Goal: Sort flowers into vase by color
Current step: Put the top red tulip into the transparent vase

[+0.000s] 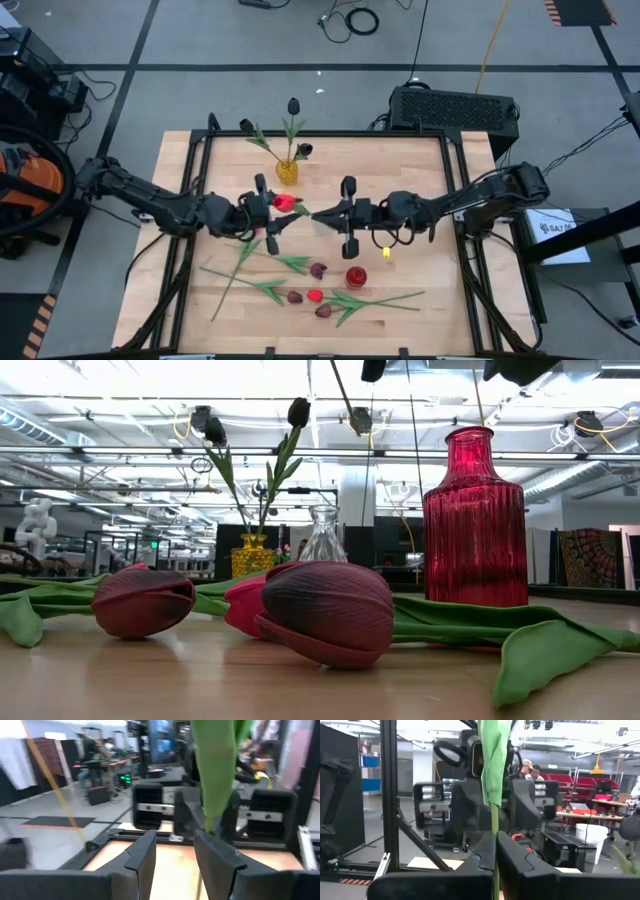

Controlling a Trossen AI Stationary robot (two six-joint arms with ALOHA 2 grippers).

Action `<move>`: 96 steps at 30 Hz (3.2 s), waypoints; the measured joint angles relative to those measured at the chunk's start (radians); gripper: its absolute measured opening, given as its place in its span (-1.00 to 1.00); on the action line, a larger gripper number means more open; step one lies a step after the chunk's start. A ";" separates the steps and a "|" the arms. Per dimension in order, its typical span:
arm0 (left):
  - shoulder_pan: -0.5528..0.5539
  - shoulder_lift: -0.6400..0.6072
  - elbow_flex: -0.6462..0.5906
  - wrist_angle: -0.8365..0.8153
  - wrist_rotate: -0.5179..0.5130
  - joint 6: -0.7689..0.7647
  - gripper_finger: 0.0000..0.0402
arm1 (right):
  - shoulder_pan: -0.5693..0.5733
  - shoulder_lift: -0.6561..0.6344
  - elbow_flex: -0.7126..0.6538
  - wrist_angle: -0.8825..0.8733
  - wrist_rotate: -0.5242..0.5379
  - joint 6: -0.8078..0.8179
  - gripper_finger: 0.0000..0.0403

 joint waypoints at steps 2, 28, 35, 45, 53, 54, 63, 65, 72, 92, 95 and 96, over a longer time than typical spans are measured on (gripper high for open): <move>0.006 0.004 0.000 0.001 0.066 0.001 -0.30 | 0.000 0.001 0.001 -0.011 0.000 0.001 -1.00; 0.053 0.088 0.000 0.160 0.222 0.053 -0.94 | -0.002 0.001 0.000 -0.036 0.001 -0.020 -0.96; 0.081 0.082 0.000 0.143 0.223 0.075 -0.91 | -0.012 -0.053 -0.001 -0.207 0.062 0.031 -0.61; 0.126 0.082 -0.001 0.065 0.223 0.031 -0.91 | -0.030 -0.278 -0.002 -0.665 0.055 0.052 -0.25; 0.144 0.082 -0.001 0.025 0.223 -0.002 -0.91 | -0.030 -0.401 -0.002 -0.824 0.055 0.049 -0.25; 0.144 0.082 -0.001 0.017 0.223 -0.004 -0.91 | -0.030 -0.411 -0.002 -0.839 0.055 0.048 -0.25; 0.146 0.082 -0.001 -0.018 0.207 -0.021 -0.90 | -0.030 -0.431 -0.002 -0.905 0.055 0.035 -0.26; 0.145 0.082 -0.001 -0.020 0.193 -0.008 -0.90 | -0.030 -0.429 -0.002 -0.905 0.055 0.030 -0.26; 0.170 0.101 -0.002 -0.042 0.172 -0.004 -0.90 | -0.030 -0.428 -0.002 -0.906 0.055 0.024 -0.26; 0.218 0.258 -0.002 0.007 0.165 -0.161 -0.90 | -0.030 -0.427 -0.001 -0.905 0.055 0.024 -0.26; 0.217 0.273 -0.002 -0.018 0.157 -0.172 -0.90 | -0.029 -0.427 -0.001 -0.905 0.055 0.024 -0.26; 0.217 0.275 -0.002 -0.025 0.150 -0.181 -0.90 | -0.029 -0.427 -0.001 -0.905 0.055 0.024 -0.26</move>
